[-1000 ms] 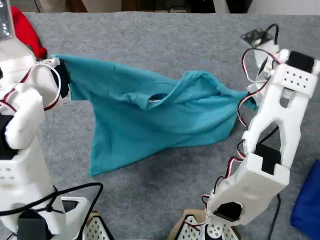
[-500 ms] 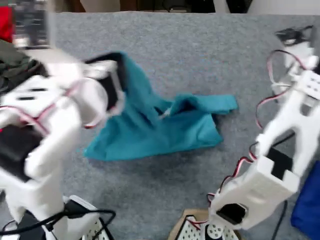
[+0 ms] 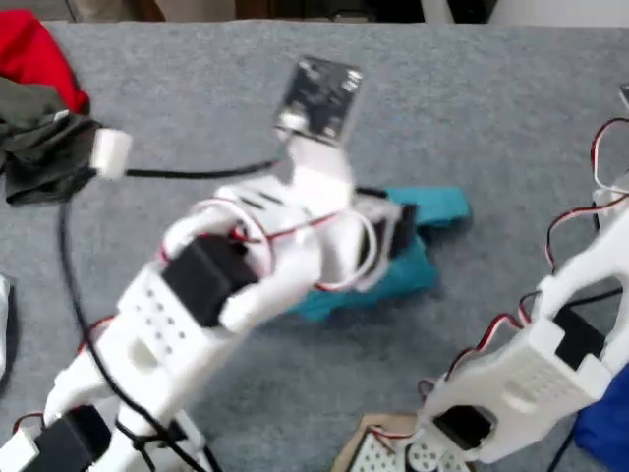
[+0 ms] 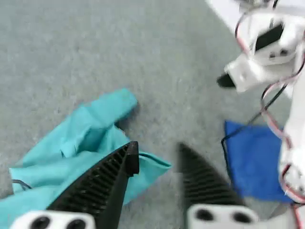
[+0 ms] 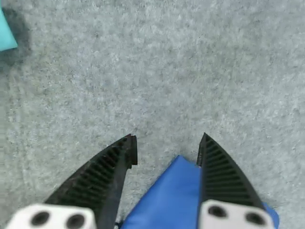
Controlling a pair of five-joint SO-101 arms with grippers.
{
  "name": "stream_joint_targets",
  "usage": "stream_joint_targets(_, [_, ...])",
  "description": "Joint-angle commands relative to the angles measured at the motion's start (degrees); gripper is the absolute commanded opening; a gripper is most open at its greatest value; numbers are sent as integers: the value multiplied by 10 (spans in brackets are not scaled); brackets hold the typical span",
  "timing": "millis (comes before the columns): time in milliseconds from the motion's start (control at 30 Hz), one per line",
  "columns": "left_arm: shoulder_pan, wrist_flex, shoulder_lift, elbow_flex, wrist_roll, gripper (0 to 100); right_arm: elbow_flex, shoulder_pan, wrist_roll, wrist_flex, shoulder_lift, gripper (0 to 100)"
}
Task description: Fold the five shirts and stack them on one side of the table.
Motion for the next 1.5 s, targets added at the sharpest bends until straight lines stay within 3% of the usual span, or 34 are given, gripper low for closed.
stream_joint_targets(0, [4,-2,-7,18,3,348,4,-6,-7,25,-45,221])
stream_joint_targets(133, [-54,53,-9,-4,-4,360,-1,-38,-7,82,-46,219])
stream_joint_targets(333, [-282,127,-4,-18,-58,360,25,-141,-53,126,-66,217])
stream_joint_targets(433, [-382,135,-3,55,-69,360,91,-231,-80,126,-117,217])
stream_joint_targets(533, [-438,135,-3,147,-89,360,192,-345,-129,126,-175,217])
stream_joint_targets(667, [-460,110,-4,256,-113,360,338,-492,-170,123,-240,217])
stream_joint_targets(800, [-488,42,-4,340,-111,360,440,-587,-135,122,-295,217])
stream_joint_targets(1067, [-553,-7,-4,392,-112,360,594,-616,-25,96,-373,217])
stream_joint_targets(1467, [-552,-4,-4,393,-111,360,750,-708,14,-20,-391,151])
